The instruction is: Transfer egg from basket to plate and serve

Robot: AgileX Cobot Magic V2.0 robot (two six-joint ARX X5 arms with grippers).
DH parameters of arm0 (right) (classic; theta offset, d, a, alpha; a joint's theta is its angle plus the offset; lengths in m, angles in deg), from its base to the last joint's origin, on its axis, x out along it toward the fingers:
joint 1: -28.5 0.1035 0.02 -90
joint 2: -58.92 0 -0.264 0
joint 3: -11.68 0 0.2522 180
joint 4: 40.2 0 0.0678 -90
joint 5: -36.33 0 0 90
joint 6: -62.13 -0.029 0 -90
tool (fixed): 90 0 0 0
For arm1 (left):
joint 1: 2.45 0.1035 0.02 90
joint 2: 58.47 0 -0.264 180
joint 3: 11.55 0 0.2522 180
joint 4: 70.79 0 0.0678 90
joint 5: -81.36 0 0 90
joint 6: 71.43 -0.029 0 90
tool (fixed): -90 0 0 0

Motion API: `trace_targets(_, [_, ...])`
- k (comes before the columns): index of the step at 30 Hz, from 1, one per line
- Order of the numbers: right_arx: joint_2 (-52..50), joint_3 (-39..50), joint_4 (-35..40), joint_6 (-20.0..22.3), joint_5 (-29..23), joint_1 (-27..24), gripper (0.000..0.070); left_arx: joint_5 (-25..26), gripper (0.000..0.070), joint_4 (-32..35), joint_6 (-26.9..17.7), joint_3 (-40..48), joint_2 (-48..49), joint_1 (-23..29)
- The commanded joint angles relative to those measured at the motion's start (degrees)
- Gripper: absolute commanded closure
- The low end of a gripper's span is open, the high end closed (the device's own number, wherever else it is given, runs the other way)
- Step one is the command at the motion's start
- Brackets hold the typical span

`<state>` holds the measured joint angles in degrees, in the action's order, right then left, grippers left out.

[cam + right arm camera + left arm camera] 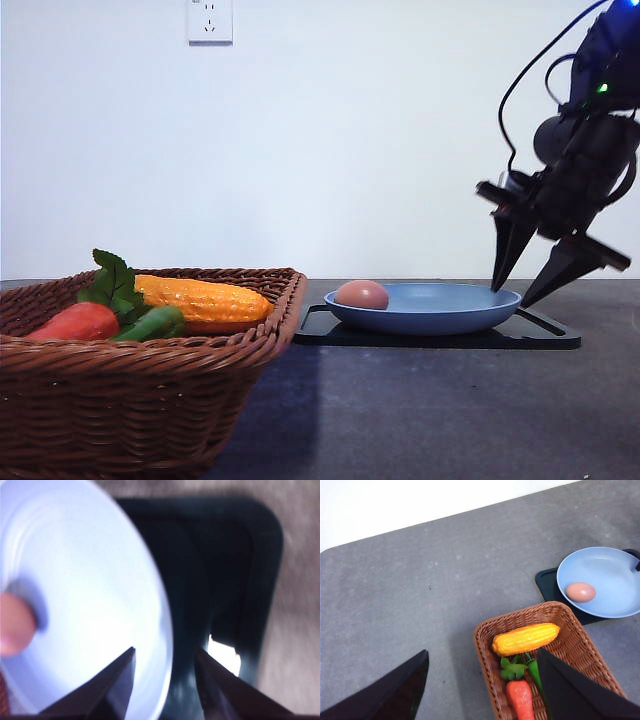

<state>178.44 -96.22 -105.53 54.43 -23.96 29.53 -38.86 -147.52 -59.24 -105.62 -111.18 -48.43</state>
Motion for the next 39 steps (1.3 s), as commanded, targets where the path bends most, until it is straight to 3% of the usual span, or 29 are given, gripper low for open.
trace_targets(1, [-1.9, -1.9, -1.0, 0.7, -0.2, -0.8, 0.0459, -0.5, 0.0282, 1.3, 0.3, -1.0, -1.3, -0.4])
trace_targets(4, [-5.3, -1.9, -2.8, 0.7, -0.6, -1.6, 0.0478, -0.4, 0.0314, 2.3, -0.6, -1.0, -3.1, -0.4])
trace_targets(8, [-11.3, -1.9, -5.7, 1.2, -4.1, -2.1, 0.0573, -0.2, 0.0400, 3.0, -3.3, -1.0, -6.5, -0.4])
trace_targets(15, [-21.2, -1.8, -9.8, 4.3, -9.8, 2.1, 0.0700, -0.2, 0.0700, 4.8, -8.4, -1.0, -13.1, -0.4])
trace_targets(22, [-29.2, 0.4, -11.9, 5.7, -23.4, 13.2, 0.0700, 0.2, 0.0700, 7.5, -10.6, 0.0, -18.0, 1.8])
trace_targets(26, [-35.3, 5.2, -9.4, 5.9, -30.5, 20.1, 0.0700, 3.4, 0.0700, 10.7, -11.5, 3.1, -16.9, 5.7])
trace_targets(33, [-50.7, 22.6, 4.3, 5.7, -35.9, 26.5, 0.0700, 14.9, 0.0700, 22.7, -11.5, 15.6, -7.3, 13.0])
trace_targets(39, [-64.6, 40.5, 21.8, 5.1, -36.2, 28.0, 0.0700, 18.9, 0.0700, 35.4, -11.2, 30.4, 4.6, 15.0])
